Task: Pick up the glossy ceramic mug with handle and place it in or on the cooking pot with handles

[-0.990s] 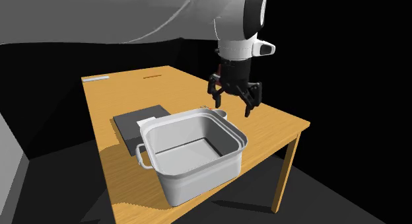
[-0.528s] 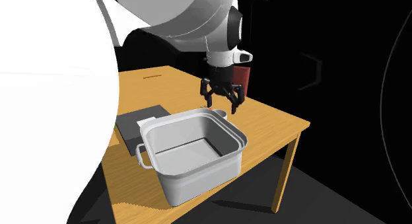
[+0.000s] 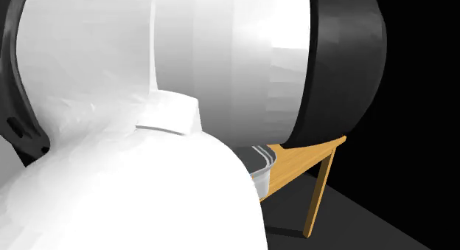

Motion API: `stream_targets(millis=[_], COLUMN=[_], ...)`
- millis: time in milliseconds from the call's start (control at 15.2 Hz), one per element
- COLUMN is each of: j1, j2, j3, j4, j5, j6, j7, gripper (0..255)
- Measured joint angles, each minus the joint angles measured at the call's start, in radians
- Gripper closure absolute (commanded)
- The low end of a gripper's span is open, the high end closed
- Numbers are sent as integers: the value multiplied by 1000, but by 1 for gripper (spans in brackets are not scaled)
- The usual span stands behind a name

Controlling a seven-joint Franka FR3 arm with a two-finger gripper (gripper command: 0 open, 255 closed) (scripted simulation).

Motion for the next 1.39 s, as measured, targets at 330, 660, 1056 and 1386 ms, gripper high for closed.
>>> stream_targets(millis=[330, 660, 1056, 1386], j1=[37, 37, 38, 38], j2=[166, 186, 197, 198], j3=[19, 16, 15, 15], j4=[145, 107, 87, 87], j5=[-59, -68, -73, -73], j6=[-16, 39, 70, 70], j7=[65, 72, 76, 77], gripper=[0, 0, 0, 255])
